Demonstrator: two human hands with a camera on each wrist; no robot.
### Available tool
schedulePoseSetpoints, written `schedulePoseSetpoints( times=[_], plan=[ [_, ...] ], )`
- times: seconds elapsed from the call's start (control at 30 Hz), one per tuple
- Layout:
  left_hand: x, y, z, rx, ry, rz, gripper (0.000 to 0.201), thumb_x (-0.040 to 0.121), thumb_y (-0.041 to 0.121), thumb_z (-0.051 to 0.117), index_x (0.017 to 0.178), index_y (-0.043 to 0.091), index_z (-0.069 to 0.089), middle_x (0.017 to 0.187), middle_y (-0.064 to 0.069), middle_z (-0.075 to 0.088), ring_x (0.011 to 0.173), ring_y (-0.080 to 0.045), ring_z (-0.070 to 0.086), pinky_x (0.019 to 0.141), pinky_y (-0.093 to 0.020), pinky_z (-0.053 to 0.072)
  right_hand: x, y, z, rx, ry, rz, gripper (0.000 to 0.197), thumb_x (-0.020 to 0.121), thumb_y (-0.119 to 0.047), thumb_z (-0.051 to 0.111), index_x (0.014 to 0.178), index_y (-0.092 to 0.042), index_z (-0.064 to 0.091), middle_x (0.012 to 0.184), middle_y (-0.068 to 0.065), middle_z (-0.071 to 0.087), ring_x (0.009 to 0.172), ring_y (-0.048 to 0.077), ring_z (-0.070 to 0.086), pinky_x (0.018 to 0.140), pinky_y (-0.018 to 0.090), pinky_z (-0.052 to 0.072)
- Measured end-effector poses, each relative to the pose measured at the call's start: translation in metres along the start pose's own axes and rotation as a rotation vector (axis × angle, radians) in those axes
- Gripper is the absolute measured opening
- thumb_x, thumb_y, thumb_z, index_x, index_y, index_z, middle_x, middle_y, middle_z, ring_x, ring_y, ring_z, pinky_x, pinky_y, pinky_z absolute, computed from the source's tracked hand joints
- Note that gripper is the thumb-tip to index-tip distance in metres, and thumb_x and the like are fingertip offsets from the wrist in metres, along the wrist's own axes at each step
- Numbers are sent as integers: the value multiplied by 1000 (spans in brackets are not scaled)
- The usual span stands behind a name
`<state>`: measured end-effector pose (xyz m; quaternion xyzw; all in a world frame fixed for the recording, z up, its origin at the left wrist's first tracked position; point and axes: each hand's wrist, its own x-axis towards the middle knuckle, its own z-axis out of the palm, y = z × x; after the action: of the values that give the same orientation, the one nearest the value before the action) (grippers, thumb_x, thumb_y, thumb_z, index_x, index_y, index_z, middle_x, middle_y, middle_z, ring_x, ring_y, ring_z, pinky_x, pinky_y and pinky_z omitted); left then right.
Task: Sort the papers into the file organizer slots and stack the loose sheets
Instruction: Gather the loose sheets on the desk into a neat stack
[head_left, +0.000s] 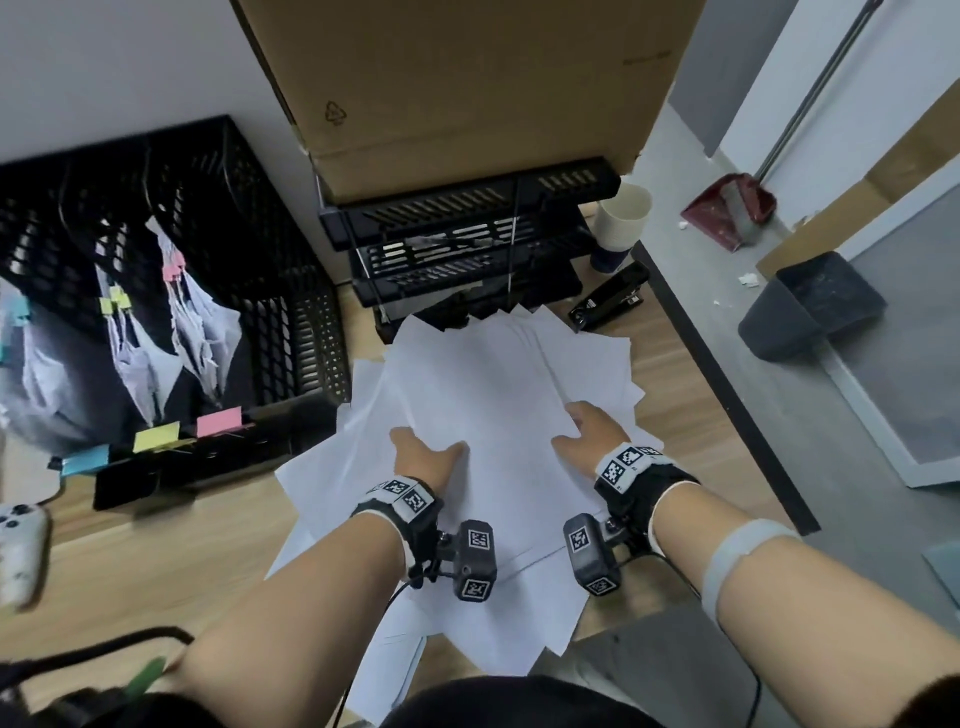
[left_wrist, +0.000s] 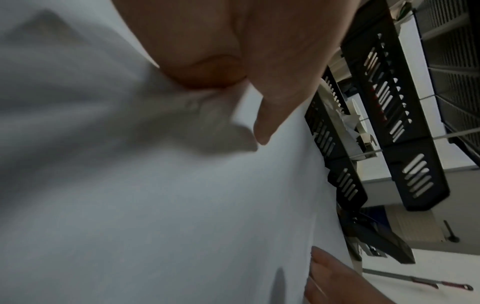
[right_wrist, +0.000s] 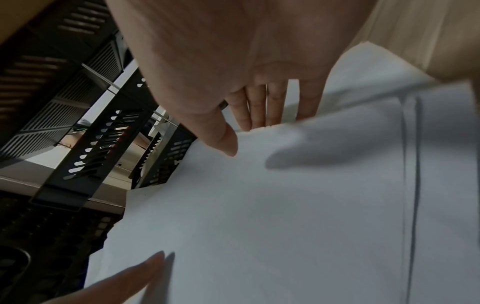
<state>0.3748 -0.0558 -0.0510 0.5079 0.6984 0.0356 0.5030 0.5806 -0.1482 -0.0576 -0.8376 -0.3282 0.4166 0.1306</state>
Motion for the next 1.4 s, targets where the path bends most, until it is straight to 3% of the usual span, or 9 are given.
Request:
schedulePoseSetpoints(
  times=[0.33,0.53,0.63,0.83,0.97,1.13,1.2,1.3,1.4],
  plan=[
    [10,-7,-8,-86,-59,36,20,88,8,60,107,14,63,112,-16,70,106,-35,65,99,-50,53,7,30,-21,-385,142,156,68,81,-35,61,143,-22,36,139,12,40,128,33,40,104,41,43],
    [15,-7,-14,-57,-74,56,30,91,9,58,121,10,61,118,-14,68,112,-35,61,103,-50,49,10,41,-21,-381,5,242,38,71,-34,63,105,-19,54,102,1,62,92,25,60,83,32,53],
    [19,-7,-17,-52,-67,80,29,90,7,59,119,14,60,121,-13,68,115,-35,61,105,-50,48,3,39,-24,-362,-71,140,20,83,-24,61,70,-19,46,78,-2,51,70,18,50,62,23,41],
    [17,3,-25,45,-51,123,38,94,5,56,131,6,56,127,-16,64,118,-36,59,104,-42,46,2,23,-47,-229,90,26,17,92,-11,53,101,-25,59,94,-5,54,84,22,57,75,25,48],
    [16,5,-33,101,-72,126,35,93,7,56,128,5,58,121,-17,65,104,-31,59,90,-33,45,6,1,-71,-222,209,-18,18,93,-14,51,97,-28,62,97,2,62,84,25,61,76,28,52],
    [29,-6,-34,-3,-179,131,64,61,39,75,121,21,62,116,-6,73,107,-29,69,99,-48,54,12,-11,-66,148,321,-167,12,89,-20,65,97,-25,71,102,-2,73,95,19,67,86,30,53],
    [34,-9,-32,-46,-145,126,64,66,40,74,124,18,61,119,-6,71,109,-30,67,101,-49,52,11,-6,-58,349,367,-33,26,82,-28,73,106,-21,67,108,0,70,96,21,66,85,31,52],
    [27,-2,-29,-104,-38,151,27,91,22,61,117,14,61,111,-7,71,105,-30,66,99,-44,52,3,10,-41,396,144,347,64,81,-31,71,135,-7,46,120,11,60,106,32,62,86,34,51],
    [24,5,-26,-142,47,229,14,98,22,56,97,9,60,81,-3,61,86,-25,57,79,-32,45,-3,24,-26,351,17,394,14,88,-8,51,101,-4,55,82,11,57,70,27,57,62,30,48]
  ],
)
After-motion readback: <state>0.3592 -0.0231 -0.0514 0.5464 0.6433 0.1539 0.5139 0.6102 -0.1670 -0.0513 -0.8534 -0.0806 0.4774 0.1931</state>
